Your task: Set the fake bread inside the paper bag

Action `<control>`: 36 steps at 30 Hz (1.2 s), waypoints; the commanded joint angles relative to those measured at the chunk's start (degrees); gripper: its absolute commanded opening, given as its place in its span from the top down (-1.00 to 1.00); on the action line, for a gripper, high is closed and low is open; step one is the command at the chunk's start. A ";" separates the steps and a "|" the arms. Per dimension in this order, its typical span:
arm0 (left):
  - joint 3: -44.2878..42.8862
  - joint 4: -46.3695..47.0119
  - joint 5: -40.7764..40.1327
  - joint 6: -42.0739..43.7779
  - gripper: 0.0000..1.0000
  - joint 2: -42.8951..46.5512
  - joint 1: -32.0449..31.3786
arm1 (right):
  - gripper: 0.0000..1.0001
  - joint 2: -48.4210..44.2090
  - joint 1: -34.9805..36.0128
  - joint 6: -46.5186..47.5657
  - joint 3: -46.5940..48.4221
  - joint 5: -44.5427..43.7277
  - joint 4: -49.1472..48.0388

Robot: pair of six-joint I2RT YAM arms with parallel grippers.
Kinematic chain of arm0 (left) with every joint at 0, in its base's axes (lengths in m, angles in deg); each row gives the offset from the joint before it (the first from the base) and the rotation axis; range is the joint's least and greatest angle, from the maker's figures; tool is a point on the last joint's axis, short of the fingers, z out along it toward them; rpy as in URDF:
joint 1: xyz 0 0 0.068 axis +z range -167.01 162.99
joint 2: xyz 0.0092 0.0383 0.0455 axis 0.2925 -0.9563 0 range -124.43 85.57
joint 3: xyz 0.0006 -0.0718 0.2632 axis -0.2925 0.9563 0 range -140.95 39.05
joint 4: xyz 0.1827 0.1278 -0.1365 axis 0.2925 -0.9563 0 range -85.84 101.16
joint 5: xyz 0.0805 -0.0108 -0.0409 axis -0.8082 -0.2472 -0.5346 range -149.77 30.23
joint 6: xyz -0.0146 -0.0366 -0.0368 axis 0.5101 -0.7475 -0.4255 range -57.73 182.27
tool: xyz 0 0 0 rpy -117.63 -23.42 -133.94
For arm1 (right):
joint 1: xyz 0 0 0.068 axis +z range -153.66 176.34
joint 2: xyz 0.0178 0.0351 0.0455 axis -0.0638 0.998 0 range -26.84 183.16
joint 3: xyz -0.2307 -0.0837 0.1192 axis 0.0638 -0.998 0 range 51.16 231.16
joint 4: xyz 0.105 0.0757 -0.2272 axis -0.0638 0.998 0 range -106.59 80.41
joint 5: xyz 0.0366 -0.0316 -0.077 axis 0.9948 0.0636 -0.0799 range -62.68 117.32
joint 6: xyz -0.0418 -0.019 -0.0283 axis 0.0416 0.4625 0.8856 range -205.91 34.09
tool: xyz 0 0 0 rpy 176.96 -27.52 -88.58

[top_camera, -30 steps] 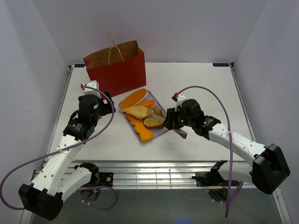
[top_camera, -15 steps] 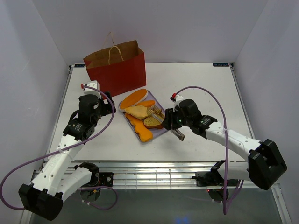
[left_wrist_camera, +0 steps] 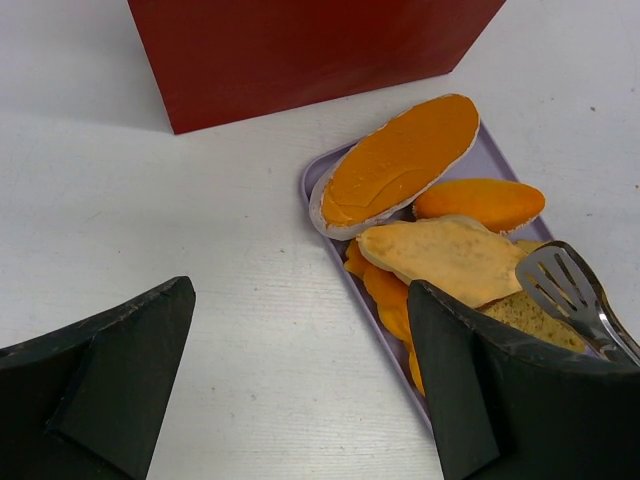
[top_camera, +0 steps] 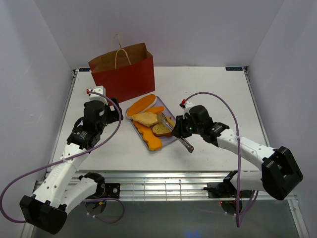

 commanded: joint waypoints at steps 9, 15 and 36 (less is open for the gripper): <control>-0.56 -0.30 0.38 -0.15 -0.96 1.69 -0.23 | 0.51 -0.73 0.48 -0.77 3.36 3.97 -2.27; -0.56 -0.30 -0.06 -0.15 -0.96 1.87 -0.23 | 0.54 -1.78 0.48 -0.59 6.96 3.44 0.54; 0.23 -0.30 -12.62 -1.91 -0.96 9.07 -0.23 | 0.66 2.26 0.48 6.70 27.26 1.60 11.18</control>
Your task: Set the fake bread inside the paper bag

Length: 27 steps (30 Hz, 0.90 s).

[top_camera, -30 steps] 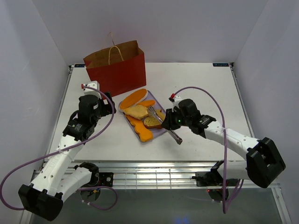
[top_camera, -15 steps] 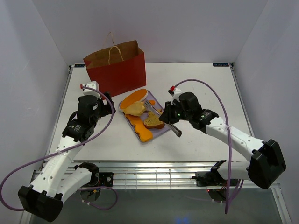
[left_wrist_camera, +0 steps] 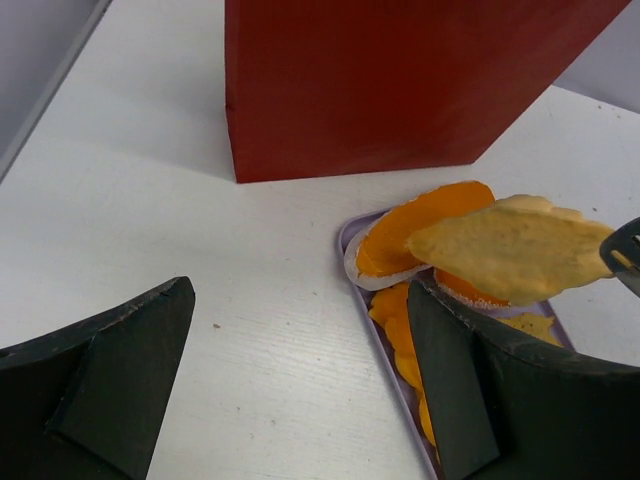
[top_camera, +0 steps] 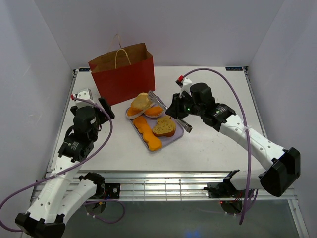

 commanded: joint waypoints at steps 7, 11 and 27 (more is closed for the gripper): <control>0.84 0.27 -8.73 -2.31 -0.96 3.14 -0.23 | 0.64 3.32 0.16 4.02 15.81 0.81 1.74; 1.28 0.27 -11.81 -3.28 -0.96 5.25 -0.23 | 0.64 5.43 0.16 4.02 21.97 2.31 2.27; 1.72 0.70 -9.45 -4.77 -0.96 3.50 -0.23 | 0.63 13.78 0.24 1.56 38.58 6.18 -0.18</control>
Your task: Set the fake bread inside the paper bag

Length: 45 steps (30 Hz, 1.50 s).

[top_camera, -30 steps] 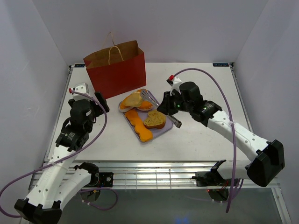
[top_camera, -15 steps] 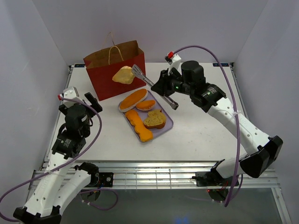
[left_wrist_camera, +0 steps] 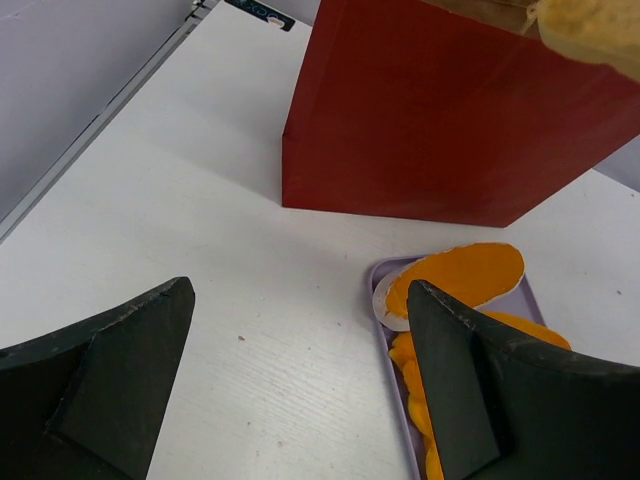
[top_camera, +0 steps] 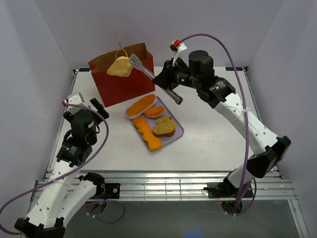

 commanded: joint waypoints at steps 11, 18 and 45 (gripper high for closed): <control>0.57 1.08 7.44 -1.37 -0.90 -2.46 -0.23 | 0.62 10.88 0.16 -2.71 18.10 1.98 -5.20; 0.65 1.52 9.81 -1.37 -0.90 -4.13 -0.23 | 0.60 17.56 -0.02 -4.03 26.63 -0.12 -5.90; 0.83 1.69 8.32 -0.58 -0.91 -3.34 -2.43 | 0.55 28.82 -4.59 -11.32 28.49 3.83 -14.34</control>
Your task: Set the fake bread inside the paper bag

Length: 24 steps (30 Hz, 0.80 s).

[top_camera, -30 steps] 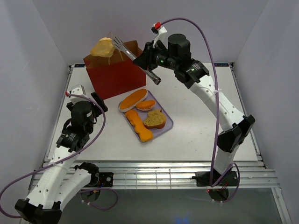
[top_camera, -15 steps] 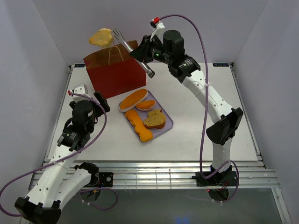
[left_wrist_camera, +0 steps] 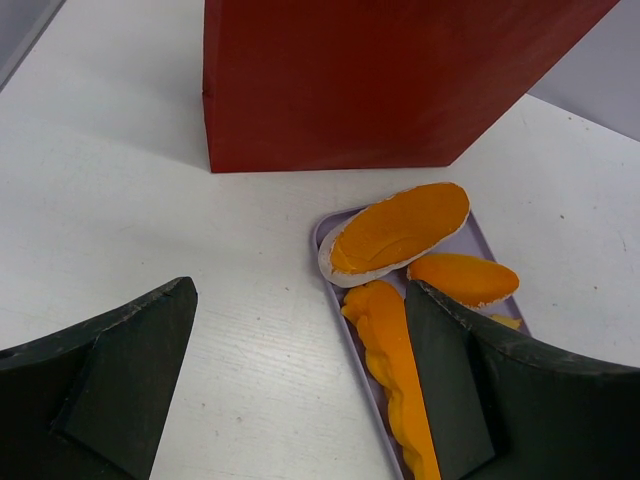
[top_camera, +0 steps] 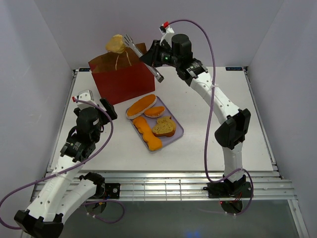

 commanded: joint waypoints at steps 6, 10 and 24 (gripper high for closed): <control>0.46 0.38 -0.51 0.36 -0.91 0.33 -0.26 | 0.49 -1.56 0.17 0.04 -1.60 2.65 -5.09; 0.63 0.47 -0.51 0.54 -0.92 0.16 -0.26 | 0.35 -2.45 0.09 0.57 -3.79 3.09 -4.82; 0.46 0.47 -0.86 0.89 -0.92 -0.81 -0.26 | 0.16 -3.41 -0.26 1.19 -3.28 3.53 -4.03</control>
